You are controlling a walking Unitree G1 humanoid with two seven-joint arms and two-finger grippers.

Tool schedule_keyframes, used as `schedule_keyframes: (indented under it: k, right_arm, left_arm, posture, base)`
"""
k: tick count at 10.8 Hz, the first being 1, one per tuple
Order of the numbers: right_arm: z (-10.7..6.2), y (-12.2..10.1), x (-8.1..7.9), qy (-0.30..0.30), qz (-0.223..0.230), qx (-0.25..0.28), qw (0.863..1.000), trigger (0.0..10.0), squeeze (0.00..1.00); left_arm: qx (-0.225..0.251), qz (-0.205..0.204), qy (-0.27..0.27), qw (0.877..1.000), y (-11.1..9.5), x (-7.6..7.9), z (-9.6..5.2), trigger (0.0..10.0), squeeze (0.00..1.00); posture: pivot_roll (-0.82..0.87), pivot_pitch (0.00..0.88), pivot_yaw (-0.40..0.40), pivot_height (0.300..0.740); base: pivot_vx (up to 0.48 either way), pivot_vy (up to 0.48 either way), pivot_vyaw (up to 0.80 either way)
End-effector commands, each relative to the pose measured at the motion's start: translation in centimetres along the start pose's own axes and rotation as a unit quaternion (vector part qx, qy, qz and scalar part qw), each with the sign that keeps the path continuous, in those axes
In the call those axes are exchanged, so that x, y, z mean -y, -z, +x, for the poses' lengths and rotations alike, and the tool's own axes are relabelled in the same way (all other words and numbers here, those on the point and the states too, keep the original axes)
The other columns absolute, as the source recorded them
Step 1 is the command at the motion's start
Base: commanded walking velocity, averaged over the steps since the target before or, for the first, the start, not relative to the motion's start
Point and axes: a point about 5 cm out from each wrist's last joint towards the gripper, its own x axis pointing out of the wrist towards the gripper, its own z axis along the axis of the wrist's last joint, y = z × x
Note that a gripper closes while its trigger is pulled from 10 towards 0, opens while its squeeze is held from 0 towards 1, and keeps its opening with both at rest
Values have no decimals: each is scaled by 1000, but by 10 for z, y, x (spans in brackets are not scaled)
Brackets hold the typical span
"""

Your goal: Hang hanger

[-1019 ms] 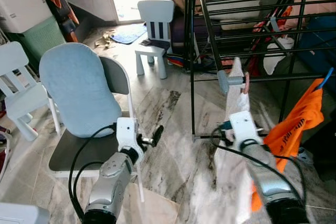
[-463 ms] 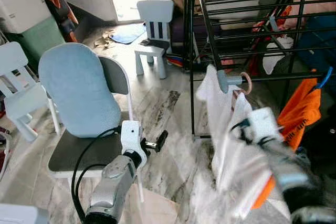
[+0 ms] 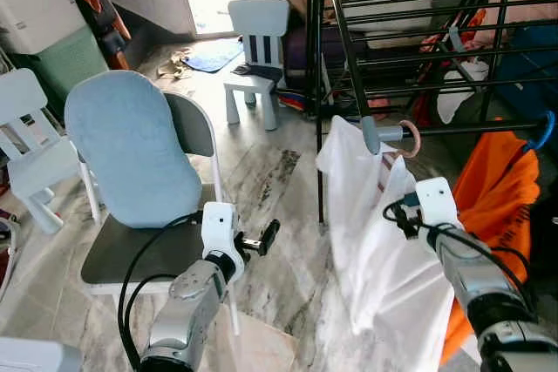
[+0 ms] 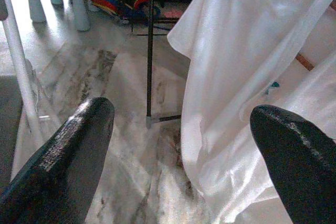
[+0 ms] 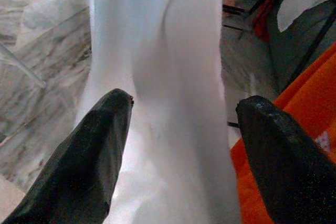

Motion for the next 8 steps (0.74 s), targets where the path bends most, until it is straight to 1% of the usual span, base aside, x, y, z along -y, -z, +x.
schedule_keyframes:
  k: [1,8]
  right_arm:
    - [2,-4,0,-5,8,8,1000,0,0]
    - [4,-6,3,-10,2,12,1000,0,0]
  left_arm:
    - [0,12,-9,1000,-3,-5,-3,10000,0]
    - [0,12,-12,1000,-3,-3,-1,10000,0]
  posture:
    - [-204,0,87,740]
    - [-208,0,79,740]
  base:
    - [0,0,0]
    - [0,0,0]
